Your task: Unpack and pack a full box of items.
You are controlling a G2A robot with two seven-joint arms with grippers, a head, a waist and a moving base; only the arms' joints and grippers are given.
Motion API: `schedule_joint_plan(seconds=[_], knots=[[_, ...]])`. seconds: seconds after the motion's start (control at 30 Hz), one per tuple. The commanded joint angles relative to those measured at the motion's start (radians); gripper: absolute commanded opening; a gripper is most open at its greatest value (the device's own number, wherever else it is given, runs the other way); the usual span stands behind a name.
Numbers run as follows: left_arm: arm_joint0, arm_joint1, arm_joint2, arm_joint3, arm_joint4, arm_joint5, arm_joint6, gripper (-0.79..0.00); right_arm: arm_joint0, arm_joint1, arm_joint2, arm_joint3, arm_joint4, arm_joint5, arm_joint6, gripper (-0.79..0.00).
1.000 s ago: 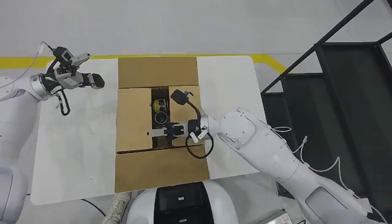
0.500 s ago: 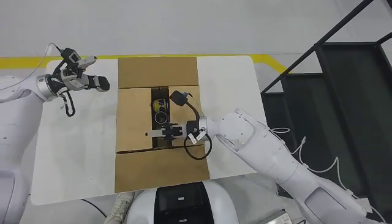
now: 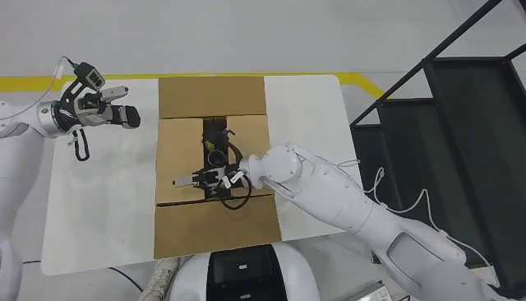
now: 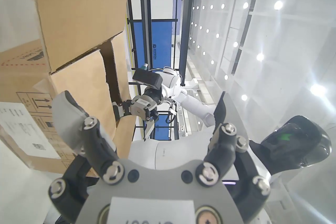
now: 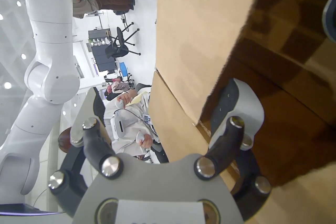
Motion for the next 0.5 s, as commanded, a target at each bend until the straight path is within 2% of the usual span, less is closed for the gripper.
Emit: schedule_joint_plan(seconds=[0.0, 0.23, 0.47], knots=[[0.013, 0.006, -0.024, -0.014, -0.030, 0.006, 0.001, 0.000, 0.007, -0.010, -0.010, -0.008, 0.020, -0.046, 0.017, 0.000], [0.058, 0.018, -0.102, -0.069, -0.141, 0.035, 0.013, 0.000, 0.048, -0.051, -0.051, -0.040, 0.001, -0.165, -0.005, 0.000], [0.089, 0.026, -0.144, -0.134, -0.198, 0.104, 0.000, 0.000, 0.136, -0.147, -0.159, 0.061, 0.019, -0.233, -0.073, 0.000]])
